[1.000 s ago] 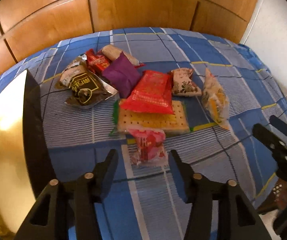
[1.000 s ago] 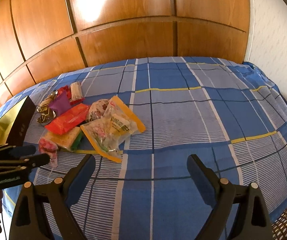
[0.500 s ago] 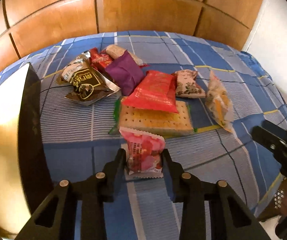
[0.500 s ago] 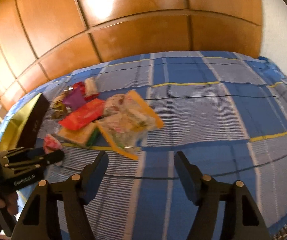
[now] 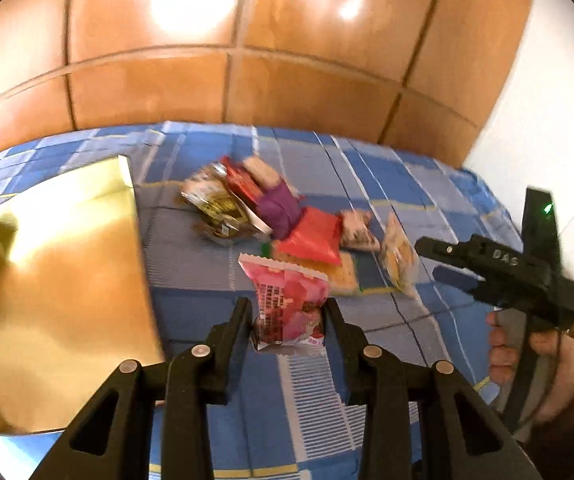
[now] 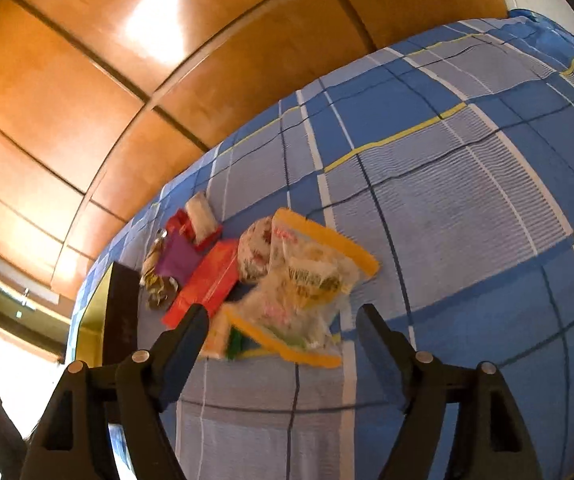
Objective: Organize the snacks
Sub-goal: 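Drop the pink packet into the tray with left while right grasps the clear bag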
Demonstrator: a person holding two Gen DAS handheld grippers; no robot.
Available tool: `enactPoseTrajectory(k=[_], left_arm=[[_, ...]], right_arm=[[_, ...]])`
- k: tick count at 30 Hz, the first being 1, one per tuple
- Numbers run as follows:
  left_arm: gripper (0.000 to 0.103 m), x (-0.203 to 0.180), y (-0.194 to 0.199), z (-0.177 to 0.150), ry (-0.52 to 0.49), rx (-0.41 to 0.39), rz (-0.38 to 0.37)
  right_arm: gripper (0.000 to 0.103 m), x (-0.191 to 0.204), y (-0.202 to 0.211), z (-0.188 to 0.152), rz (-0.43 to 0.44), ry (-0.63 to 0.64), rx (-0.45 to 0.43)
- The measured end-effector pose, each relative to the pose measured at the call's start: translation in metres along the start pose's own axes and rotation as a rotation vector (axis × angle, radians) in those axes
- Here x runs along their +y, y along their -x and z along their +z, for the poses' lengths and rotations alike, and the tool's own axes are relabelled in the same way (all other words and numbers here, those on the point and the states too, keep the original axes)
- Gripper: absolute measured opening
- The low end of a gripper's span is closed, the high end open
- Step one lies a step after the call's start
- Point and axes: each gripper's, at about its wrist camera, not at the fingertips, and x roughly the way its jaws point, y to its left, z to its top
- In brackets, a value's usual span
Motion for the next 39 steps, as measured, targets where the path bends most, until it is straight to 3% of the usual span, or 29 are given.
enactPoseTrajectory(k=[5, 8, 13, 20, 27, 29, 32, 39], left_arm=[[0.036, 0.033, 0.017, 0.007, 0.081, -0.044, 0.054], [0.036, 0.063, 0.019, 0.013, 0.159, -0.041, 0.096], [0.036, 0.115, 0.003, 0.025, 0.305, 0.003, 0.14], [0.036, 0.161, -0.046, 0.058, 0.373, 0.053, 0.198], [0.037, 0.179, -0.088, 0.086, 0.37, 0.072, 0.266], [0.047, 0.18, -0.093, 0.089, 0.366, 0.074, 0.279], [0.057, 0.174, -0.085, 0.084, 0.357, 0.05, 0.293], [0.057, 0.145, -0.043, 0.049, 0.318, -0.002, 0.353]], right_arm=[[0.077, 0.0, -0.024, 0.01, -0.07, 0.003, 0.032], [0.05, 0.002, -0.041, 0.008, -0.109, 0.043, 0.079], [0.048, 0.009, -0.047, 0.0, -0.144, 0.143, 0.087], [0.045, 0.015, -0.05, -0.007, -0.19, 0.264, 0.103], [0.045, 0.025, -0.049, -0.013, -0.232, 0.347, 0.106], [0.045, 0.028, -0.049, -0.015, -0.246, 0.368, 0.102], [0.043, 0.031, -0.048, -0.016, -0.263, 0.384, 0.093], [0.04, 0.06, -0.022, -0.023, -0.32, 0.463, 0.012]])
